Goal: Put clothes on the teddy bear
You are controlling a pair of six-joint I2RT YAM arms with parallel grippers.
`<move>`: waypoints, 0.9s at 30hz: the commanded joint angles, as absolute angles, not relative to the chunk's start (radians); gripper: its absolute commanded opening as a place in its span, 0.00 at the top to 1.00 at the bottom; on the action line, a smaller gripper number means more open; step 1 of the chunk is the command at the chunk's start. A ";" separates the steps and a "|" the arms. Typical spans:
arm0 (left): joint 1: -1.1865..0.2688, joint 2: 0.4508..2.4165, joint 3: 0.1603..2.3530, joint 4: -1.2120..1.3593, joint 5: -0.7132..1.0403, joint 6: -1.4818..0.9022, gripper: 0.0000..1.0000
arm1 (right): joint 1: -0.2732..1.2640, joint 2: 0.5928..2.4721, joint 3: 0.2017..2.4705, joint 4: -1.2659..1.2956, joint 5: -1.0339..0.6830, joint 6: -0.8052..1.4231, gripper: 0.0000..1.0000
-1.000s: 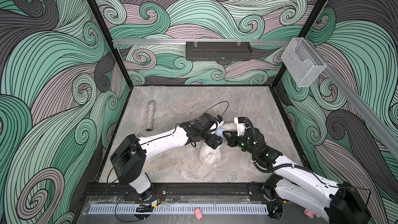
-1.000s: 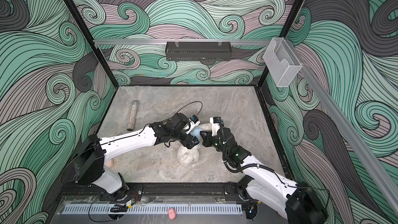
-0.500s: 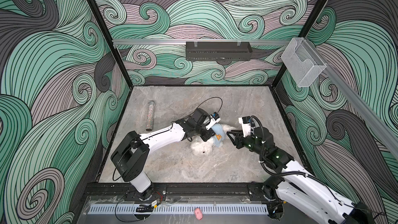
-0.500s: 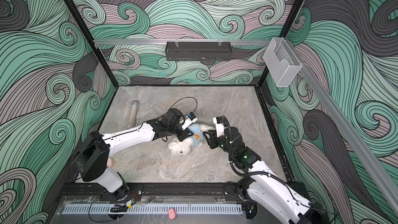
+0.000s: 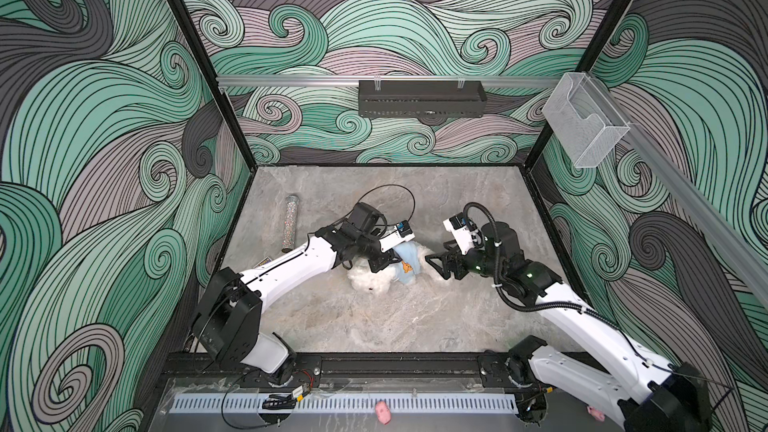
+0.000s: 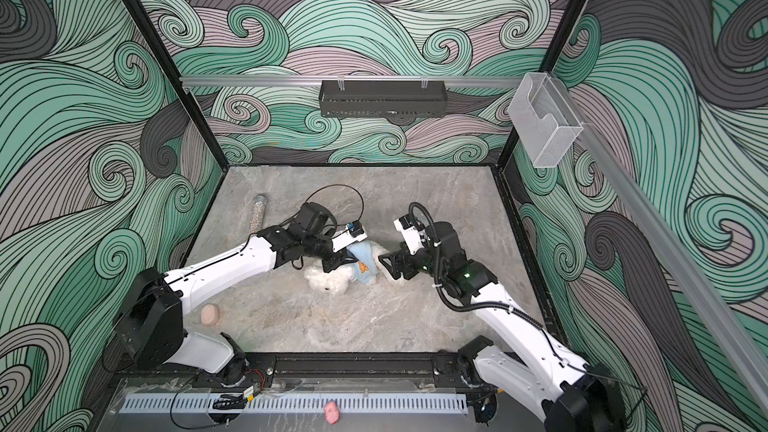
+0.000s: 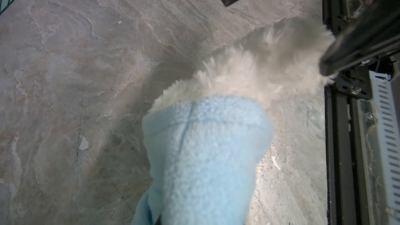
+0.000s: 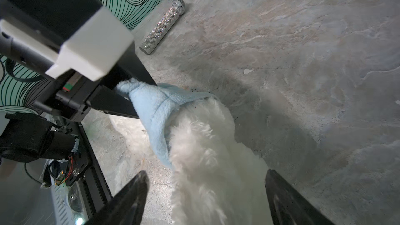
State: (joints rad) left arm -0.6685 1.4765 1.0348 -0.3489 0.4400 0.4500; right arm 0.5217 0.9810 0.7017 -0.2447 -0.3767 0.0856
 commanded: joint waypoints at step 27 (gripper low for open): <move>-0.587 1.431 1.096 -0.323 0.802 0.442 0.78 | 0.640 1.137 0.556 0.188 -0.543 0.008 0.67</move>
